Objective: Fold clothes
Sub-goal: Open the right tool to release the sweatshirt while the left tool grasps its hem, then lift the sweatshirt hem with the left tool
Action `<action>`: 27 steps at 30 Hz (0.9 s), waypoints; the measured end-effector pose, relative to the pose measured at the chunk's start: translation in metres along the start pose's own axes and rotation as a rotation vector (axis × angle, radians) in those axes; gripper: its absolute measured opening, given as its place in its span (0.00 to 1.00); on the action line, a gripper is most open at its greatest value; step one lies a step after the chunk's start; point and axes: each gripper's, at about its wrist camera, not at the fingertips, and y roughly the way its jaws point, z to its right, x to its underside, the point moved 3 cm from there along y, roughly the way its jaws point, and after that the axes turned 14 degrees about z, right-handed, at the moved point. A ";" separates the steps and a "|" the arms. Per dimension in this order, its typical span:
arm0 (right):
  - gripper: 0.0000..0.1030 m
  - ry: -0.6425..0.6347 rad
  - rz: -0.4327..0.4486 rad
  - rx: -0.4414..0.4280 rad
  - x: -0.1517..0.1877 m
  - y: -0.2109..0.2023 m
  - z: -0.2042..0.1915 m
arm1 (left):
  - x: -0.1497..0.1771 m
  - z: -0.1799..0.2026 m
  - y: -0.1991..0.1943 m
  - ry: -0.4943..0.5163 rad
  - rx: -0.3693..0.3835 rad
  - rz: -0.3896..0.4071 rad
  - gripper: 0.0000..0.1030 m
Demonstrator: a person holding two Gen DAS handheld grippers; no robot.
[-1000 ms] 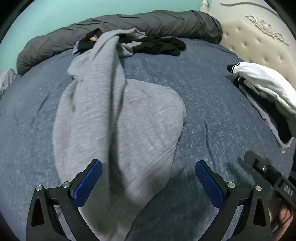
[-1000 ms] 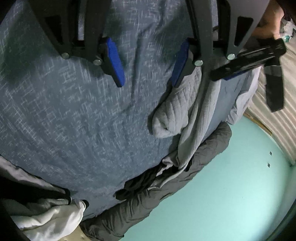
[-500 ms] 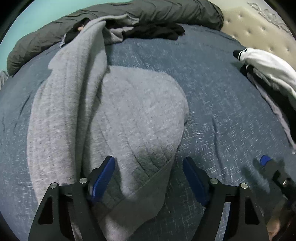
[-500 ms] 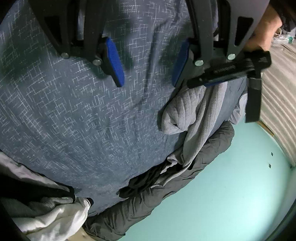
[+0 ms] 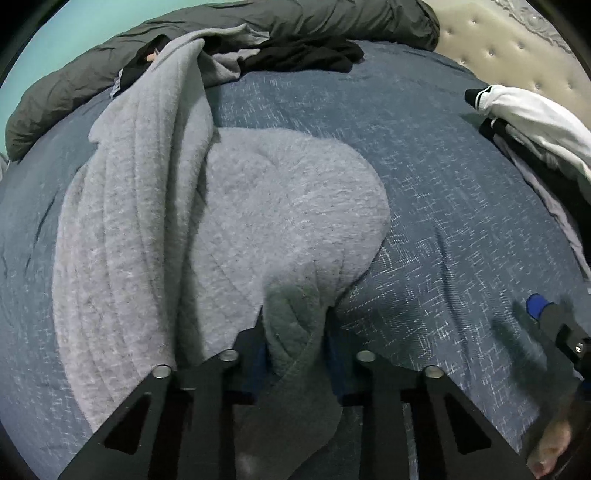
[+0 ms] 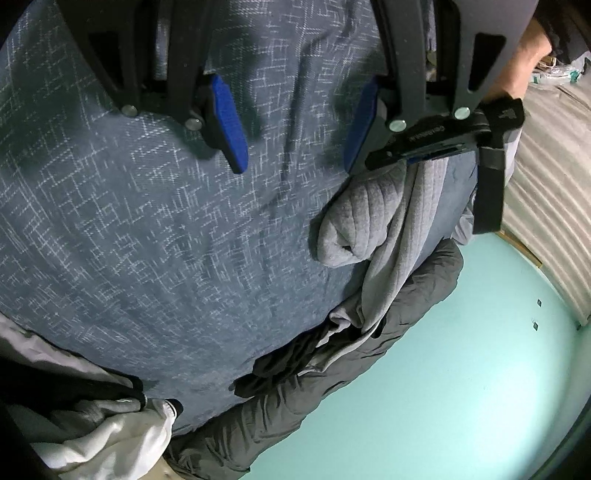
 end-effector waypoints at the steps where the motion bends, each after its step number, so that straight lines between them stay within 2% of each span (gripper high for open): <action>1: 0.53 -0.001 0.001 -0.001 0.000 0.000 0.000 | -0.002 -0.003 -0.005 -0.003 0.003 0.006 0.22; 6: 0.53 0.008 0.012 -0.003 -0.004 0.001 0.001 | -0.018 -0.041 -0.047 -0.072 0.005 0.064 0.19; 12: 0.53 -0.007 0.015 -0.013 -0.001 0.001 -0.007 | -0.036 -0.094 -0.106 -0.104 -0.038 0.151 0.18; 16: 0.53 -0.016 0.012 -0.019 0.002 0.002 -0.013 | -0.045 -0.144 -0.140 -0.167 -0.083 0.202 0.18; 23: 0.53 -0.053 -0.005 -0.038 0.011 0.005 -0.029 | -0.028 -0.252 -0.170 -0.342 -0.199 0.244 0.17; 27: 0.53 -0.059 -0.016 -0.043 0.016 0.011 -0.036 | -0.010 -0.299 -0.175 -0.427 -0.254 0.244 0.16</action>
